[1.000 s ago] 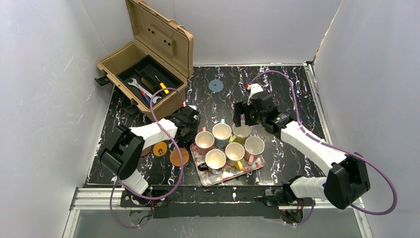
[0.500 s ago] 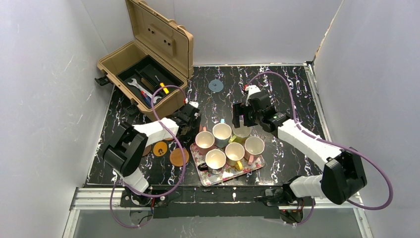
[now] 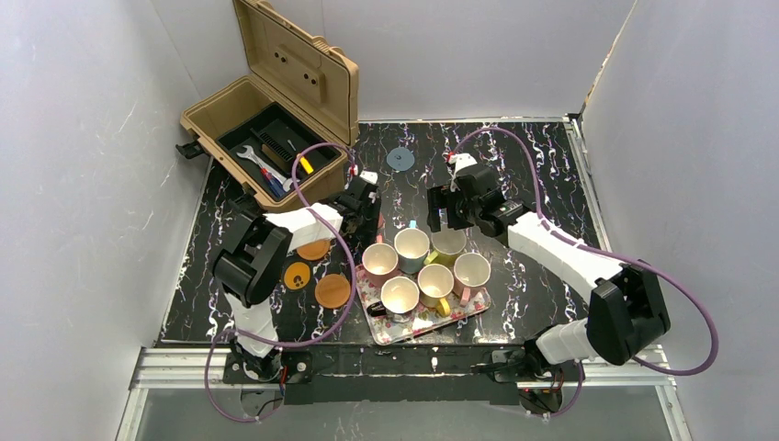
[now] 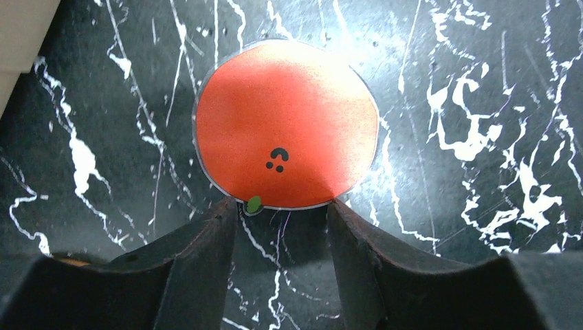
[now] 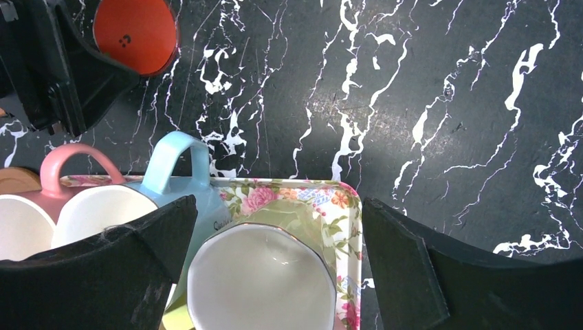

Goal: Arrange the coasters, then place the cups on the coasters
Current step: Move the coaster to the center of the board.

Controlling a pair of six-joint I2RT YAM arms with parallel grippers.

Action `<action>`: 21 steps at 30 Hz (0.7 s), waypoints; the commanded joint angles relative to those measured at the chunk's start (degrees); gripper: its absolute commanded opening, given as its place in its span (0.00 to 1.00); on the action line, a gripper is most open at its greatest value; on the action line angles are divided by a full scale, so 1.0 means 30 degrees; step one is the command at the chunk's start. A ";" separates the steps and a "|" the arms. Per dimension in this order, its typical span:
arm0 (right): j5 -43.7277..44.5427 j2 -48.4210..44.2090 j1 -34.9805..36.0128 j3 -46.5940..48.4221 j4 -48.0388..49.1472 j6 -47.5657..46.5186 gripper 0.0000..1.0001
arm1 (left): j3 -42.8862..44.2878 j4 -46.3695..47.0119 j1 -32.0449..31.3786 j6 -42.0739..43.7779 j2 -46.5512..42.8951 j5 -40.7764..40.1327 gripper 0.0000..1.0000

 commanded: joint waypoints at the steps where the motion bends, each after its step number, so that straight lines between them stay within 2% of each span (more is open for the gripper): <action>1: 0.0245 0.0482 -0.0040 0.1206 -0.0108 -0.0091 0.98 | 0.0194 -0.1454 0.0068 0.0459 0.1842 0.1362 0.49; 11: 0.0222 0.1139 -0.0040 0.1910 -0.0092 -0.0034 0.98 | 0.3053 -0.1443 0.0068 0.0502 0.3918 0.2548 0.49; 17: -0.0225 0.0817 -0.0040 0.2978 -0.0748 0.0119 0.98 | 0.3995 -0.2081 0.0247 -0.0025 0.3140 0.2758 0.50; 21: 0.0045 0.0371 -0.0039 0.3361 -0.1130 0.0107 0.98 | 0.4543 -0.3010 0.0595 -0.0342 0.1954 0.2870 0.61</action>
